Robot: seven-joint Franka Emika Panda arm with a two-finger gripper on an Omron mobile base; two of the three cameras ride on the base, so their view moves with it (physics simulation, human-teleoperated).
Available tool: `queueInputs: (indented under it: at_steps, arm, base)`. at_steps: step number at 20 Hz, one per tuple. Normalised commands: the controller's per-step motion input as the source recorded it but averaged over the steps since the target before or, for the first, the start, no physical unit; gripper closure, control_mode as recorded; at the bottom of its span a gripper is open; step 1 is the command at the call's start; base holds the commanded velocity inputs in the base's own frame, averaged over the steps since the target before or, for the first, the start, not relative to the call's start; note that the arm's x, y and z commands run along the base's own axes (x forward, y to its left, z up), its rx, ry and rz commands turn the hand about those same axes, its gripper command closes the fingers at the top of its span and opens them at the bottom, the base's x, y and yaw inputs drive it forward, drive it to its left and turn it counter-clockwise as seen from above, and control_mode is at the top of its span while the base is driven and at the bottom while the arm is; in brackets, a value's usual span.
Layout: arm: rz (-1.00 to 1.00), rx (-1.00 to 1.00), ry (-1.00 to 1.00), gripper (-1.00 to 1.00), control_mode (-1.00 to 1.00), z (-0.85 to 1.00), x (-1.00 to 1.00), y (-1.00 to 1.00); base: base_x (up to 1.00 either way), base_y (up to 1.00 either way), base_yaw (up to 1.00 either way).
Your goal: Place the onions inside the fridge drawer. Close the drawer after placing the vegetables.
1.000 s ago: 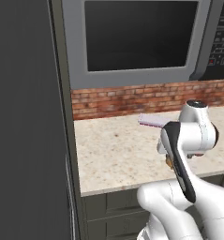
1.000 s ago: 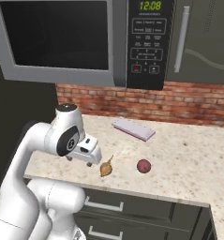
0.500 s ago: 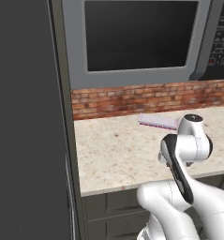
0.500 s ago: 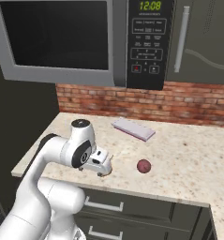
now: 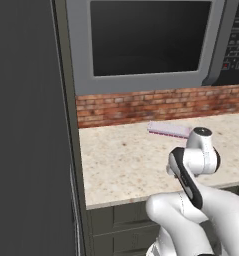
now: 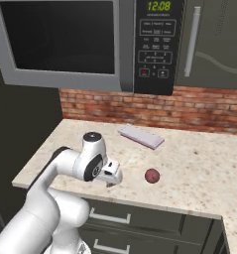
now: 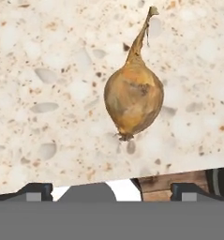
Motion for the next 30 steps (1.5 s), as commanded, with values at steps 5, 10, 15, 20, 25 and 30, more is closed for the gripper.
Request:
queueInputs:
  at_steps: [5, 10, 15, 20, 25, 30]
  arm:
    - [0.02, 0.02, 0.01, -1.00, -1.00, -0.14, 0.43, -0.09]
    - [0.02, 0.01, 0.00, -1.00, -1.00, -0.24, 0.42, -0.07]
    - [0.03, 0.00, 0.00, -1.00, -1.00, -0.28, 0.31, -0.03]
    - [0.00, 0.00, 0.00, -1.00, -1.00, -0.05, -0.02, -0.19]
    - [0.00, 0.00, 0.00, -1.00, -1.00, -0.04, -0.04, -0.10]
    - [0.01, 0.00, 0.00, -1.00, -1.00, -0.24, 0.00, 0.07]
  base:
    - [0.00, 0.00, 0.00]
    - [0.00, 0.00, 0.00]
    - [0.00, 0.00, 0.00]
    - [0.00, 0.00, 0.00]
    - [0.00, 0.00, 0.00]
    - [0.00, 0.00, 0.00]
